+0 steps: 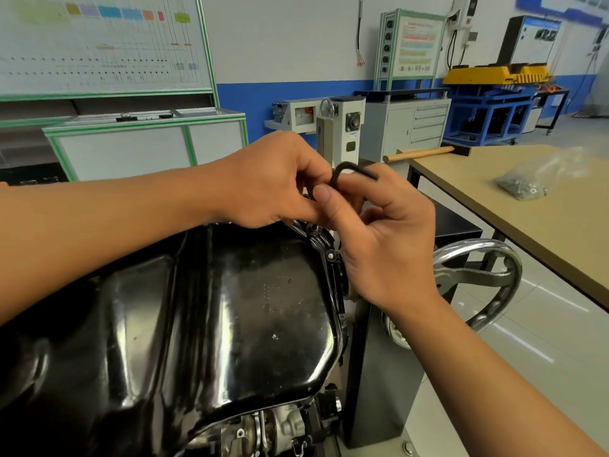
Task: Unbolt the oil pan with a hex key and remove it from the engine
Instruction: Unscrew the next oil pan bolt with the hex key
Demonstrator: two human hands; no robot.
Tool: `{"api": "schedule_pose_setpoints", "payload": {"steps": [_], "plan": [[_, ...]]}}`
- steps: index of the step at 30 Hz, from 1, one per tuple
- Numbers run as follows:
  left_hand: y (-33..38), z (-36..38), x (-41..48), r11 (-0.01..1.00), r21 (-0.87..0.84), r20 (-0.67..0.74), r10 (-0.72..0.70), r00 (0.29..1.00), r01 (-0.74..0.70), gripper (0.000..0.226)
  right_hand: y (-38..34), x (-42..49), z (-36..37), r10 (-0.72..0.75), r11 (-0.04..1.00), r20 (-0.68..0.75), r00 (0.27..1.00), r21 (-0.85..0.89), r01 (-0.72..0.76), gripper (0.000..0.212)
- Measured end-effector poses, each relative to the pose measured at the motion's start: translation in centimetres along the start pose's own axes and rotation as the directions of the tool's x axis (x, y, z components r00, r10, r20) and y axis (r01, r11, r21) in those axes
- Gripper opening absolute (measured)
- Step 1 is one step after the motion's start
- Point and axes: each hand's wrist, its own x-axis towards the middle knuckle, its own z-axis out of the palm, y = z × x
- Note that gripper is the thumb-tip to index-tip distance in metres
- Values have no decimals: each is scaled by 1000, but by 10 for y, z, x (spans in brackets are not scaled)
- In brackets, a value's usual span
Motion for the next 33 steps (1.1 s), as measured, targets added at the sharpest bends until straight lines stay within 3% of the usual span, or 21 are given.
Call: {"api": "schedule_pose_setpoints", "payload": {"steps": [1,3,7,10,13,16,19,23,27,33], "plan": [[1,0,-2,999,-35,25,8,1000,-7,12,0,0,0,7,1000,19,1000,-3,-7,11],[4,-1,-6,994,-105,64,28,998,-21,27,1,-1,0,15,1000,73,997,-6,-14,15],[5,-2,-7,995,-95,62,-7,998,13,36,0,-2,-2,-12,1000,137,990,-16,15,15],[7,0,-5,999,-39,21,13,1000,-12,30,-1,-3,-3,-18,1000,87,996,-10,19,5],[6,4,-1,1000,14,-32,26,999,-26,5,1,-1,-5,-9,1000,-24,1000,-18,8,11],[5,4,1,996,88,-81,34,996,-27,14,1,-1,-4,-15,1000,-31,999,-23,14,11],[8,3,-3,998,40,-6,55,998,-54,7,1,-2,-3,-13,999,35,999,-34,14,15],[9,1,-6,998,-51,10,31,999,-30,33,1,-4,-3,7,998,107,994,-56,-1,15],[9,3,-1,1000,-2,-59,4,998,-4,14,0,-5,-5,16,999,2,1000,-32,-16,8],[11,3,-3,997,79,-97,31,995,-23,19,1,-5,-5,-15,998,-58,998,-63,11,10]]}}
